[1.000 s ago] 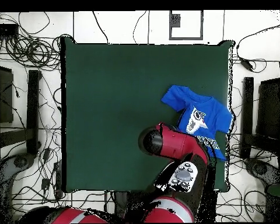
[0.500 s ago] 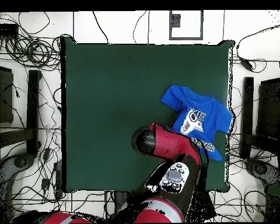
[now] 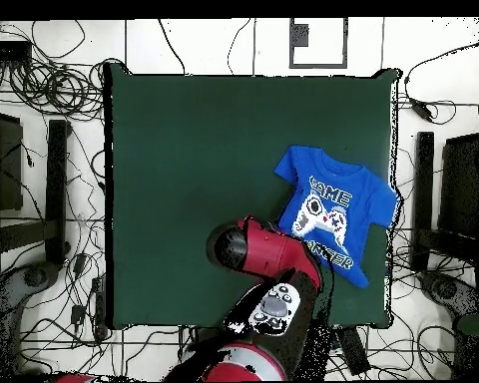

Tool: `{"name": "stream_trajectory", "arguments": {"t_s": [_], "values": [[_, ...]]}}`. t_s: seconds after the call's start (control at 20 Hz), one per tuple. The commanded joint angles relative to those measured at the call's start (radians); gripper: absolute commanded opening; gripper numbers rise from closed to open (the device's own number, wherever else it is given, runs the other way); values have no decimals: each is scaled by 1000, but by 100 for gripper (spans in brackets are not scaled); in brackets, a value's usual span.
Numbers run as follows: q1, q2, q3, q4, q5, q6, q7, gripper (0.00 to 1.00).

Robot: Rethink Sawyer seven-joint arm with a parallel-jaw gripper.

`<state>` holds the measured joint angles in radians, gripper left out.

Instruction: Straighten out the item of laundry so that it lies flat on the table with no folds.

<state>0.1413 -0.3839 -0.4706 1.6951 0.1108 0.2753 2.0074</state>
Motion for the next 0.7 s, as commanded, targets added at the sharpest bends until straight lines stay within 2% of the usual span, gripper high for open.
{"name": "stream_trajectory", "arguments": {"t_s": [0.05,0.7], "values": [[38,21,47,112,97,-55,312,0],[65,18,55,145,167,-75,297,0]]}}
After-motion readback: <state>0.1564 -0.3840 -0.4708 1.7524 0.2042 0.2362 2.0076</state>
